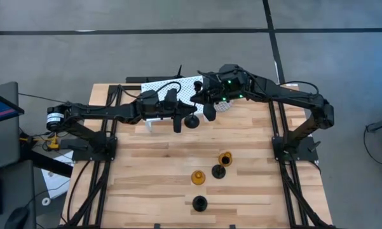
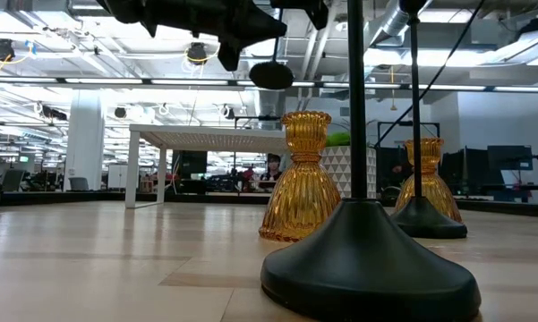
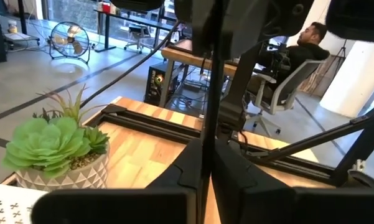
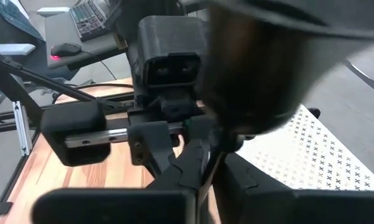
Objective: Pick & Place candle stick holders
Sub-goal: Put the top black candle holder on the shelf
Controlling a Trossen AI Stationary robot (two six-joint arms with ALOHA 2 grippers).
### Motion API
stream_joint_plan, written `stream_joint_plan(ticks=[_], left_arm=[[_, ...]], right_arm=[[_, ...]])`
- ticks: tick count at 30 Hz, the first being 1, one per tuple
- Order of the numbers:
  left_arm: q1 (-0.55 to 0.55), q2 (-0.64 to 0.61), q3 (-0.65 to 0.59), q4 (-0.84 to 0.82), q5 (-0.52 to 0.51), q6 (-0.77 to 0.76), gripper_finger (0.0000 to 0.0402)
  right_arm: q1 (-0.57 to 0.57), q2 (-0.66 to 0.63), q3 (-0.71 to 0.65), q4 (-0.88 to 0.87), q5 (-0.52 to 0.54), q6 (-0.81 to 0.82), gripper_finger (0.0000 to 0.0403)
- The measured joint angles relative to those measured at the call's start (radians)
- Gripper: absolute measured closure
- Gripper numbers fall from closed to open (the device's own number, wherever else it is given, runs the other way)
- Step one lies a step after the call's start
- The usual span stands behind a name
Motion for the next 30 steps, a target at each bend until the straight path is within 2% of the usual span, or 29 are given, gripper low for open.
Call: stream_joint_plan(ticks=[12,16,18,20,23,25,27,30], left_arm=[[0.003,-0.041,-0.001,-0.028,-0.015,0.016,0.0389],[0.002,-0.091,-0.001,-0.07,-0.116,0.104,0.0389],[0.003,-0.122,-0.001,-0.103,-0.192,0.151,0.0389],[0.003,-0.153,-0.001,-0.137,-0.265,0.191,0.0389],[0.003,-0.198,-0.001,-0.164,-0.346,0.252,0.0389],[0.013,-0.227,-0.001,-0.191,-0.381,0.277,0.0389],[0.032,-0.252,-0.001,-0.234,-0.396,0.282,0.0389],[0.068,-0.287,-0.029,-0.241,-0.401,0.279,0.0389]], right_arm=[[-0.03,-0.132,-0.001,-0.072,0.0,-0.019,0.026],[-0.055,-0.202,0.0,-0.152,0.013,-0.005,0.024],[-0.058,-0.23,0.001,-0.196,0.061,0.016,0.025],[-0.06,-0.256,0.0,-0.251,0.141,0.016,0.0277],[-0.058,-0.283,0.0,-0.315,0.251,0.016,0.0339],[-0.058,-0.296,-0.006,-0.329,0.267,0.0,0.0382],[-0.059,-0.315,-0.02,-0.328,0.26,-0.013,0.0392],[-0.058,-0.345,-0.043,-0.322,0.26,-0.01,0.0382]])
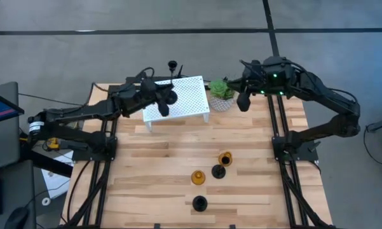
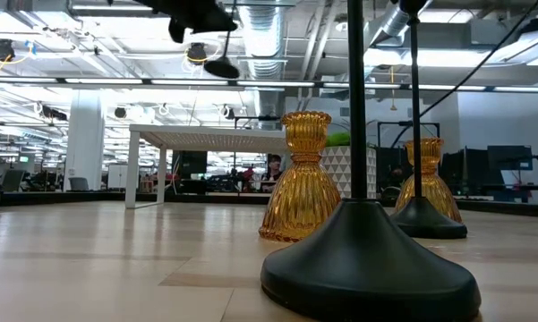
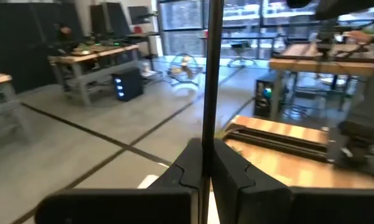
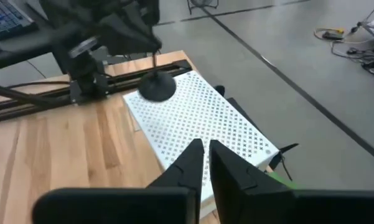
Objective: Pick & Place candle stick holders
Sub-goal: Put the top black candle holder on the shelf
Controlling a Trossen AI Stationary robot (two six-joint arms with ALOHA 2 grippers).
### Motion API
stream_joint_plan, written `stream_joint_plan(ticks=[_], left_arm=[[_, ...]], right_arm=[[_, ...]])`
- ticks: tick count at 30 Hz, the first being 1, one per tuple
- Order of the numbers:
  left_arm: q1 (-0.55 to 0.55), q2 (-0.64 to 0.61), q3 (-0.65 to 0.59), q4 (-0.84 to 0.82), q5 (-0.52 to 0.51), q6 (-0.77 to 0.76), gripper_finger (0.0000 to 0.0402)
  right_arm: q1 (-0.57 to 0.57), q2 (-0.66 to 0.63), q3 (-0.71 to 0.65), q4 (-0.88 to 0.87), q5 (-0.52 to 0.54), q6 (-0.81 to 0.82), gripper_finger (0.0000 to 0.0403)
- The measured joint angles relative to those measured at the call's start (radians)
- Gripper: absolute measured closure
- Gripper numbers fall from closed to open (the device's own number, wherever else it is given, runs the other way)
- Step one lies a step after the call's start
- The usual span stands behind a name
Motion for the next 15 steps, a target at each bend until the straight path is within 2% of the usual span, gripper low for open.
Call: stream_joint_plan(ticks=[6,15], left_arm=[[0.089,-0.077,-0.124,0.023,-0.042,-0.073,0.0389],[0.201,-0.13,-0.294,0.238,-0.08,-0.076,0.0389]], right_arm=[[0.0,-0.109,-0.142,0.09,0.003,0.0,0.04],[-0.012,-0.284,-0.384,0.276,0.009,0.056,0.04]])
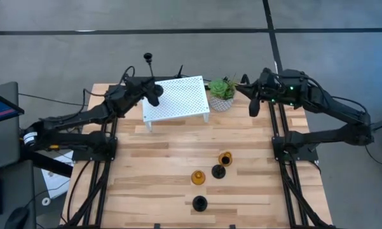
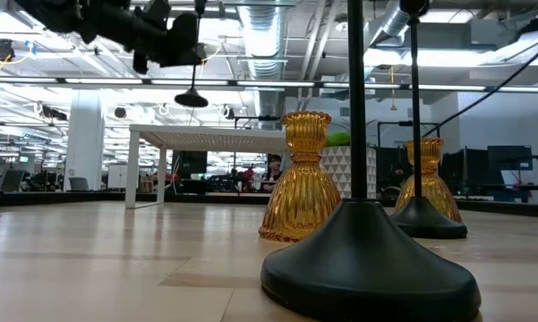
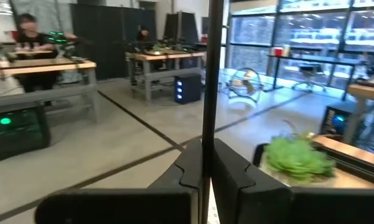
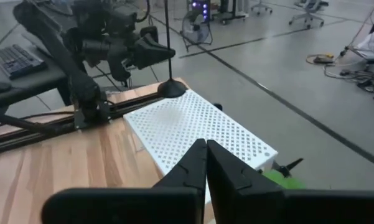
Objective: Pick & Place candle stick holders
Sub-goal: Put the top black candle holder on the shelf
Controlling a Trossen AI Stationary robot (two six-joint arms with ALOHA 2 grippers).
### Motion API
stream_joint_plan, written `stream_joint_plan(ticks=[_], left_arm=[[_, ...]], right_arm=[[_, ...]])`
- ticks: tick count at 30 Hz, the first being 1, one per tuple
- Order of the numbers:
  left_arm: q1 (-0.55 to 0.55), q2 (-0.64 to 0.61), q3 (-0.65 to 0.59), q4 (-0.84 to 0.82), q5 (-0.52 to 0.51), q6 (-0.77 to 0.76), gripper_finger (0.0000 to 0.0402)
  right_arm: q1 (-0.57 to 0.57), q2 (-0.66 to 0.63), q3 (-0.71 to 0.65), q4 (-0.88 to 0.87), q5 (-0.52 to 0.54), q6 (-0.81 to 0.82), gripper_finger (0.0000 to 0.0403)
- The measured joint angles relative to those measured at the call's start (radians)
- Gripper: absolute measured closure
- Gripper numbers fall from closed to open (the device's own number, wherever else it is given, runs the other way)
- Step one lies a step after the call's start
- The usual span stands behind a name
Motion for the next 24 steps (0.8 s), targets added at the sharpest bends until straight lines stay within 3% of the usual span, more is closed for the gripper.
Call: stream_joint_plan(ticks=[8,24], left_arm=[[0.045,-0.001,-0.084,0.069,-0.053,-0.048,0.0389],[0.069,0.072,-0.189,0.265,-0.11,-0.083,0.0389]], right_arm=[[-0.003,-0.067,-0.102,0.025,0.026,0.052,0.0402],[-0.002,-0.073,-0.11,0.105,0.026,0.053,0.0403]])
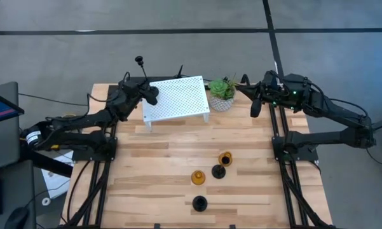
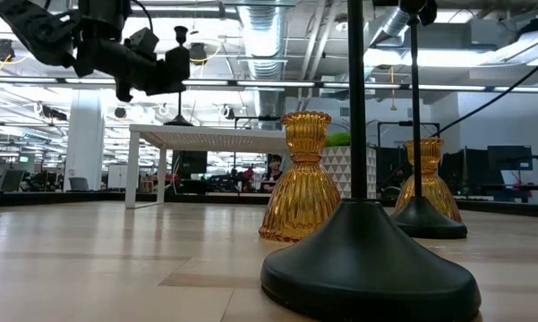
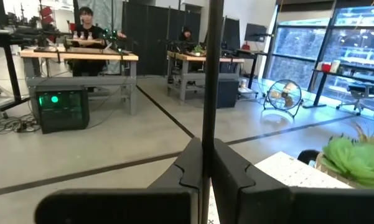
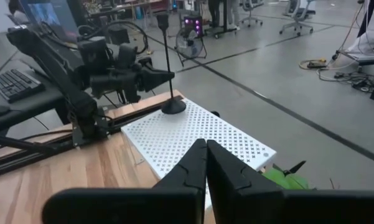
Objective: Pick & Place candle stick holders
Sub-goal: Put the top black candle holder on the shelf
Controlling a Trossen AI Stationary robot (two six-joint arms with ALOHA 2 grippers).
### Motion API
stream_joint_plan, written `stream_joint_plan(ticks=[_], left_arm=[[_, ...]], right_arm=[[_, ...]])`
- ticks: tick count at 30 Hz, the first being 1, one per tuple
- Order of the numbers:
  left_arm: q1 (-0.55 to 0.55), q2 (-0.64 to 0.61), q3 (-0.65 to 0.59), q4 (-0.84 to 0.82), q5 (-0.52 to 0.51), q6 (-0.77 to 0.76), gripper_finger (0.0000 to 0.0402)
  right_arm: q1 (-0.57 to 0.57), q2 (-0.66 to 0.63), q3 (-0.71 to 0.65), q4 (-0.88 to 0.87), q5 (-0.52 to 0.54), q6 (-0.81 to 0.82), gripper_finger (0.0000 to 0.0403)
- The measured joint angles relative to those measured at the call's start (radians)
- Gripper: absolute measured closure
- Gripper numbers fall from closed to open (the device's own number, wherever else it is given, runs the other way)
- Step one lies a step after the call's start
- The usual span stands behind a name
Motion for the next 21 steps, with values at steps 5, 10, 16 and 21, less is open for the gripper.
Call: stream_joint_plan(ticks=[5,10,16,21], left_arm=[[0.0,0.089,0.0,0.086,-0.014,0.0,0.0389],[0.0,0.128,0.0,0.13,-0.019,0.005,0.0389],[0.0,0.134,0.0,0.132,-0.018,0.006,0.0387],[0.0,0.134,0.0,0.131,-0.018,0.008,0.0369]], right_arm=[[0.001,0.0,0.0,0.0,0.0,0.0,0.0403],[0.001,0.0,0.0,-0.002,0.0,0.0,0.0403],[0.0,0.0,0.0,-0.003,0.0,0.0,0.0403],[0.001,0.0,0.0,-0.004,0.0,0.0,0.0403]])
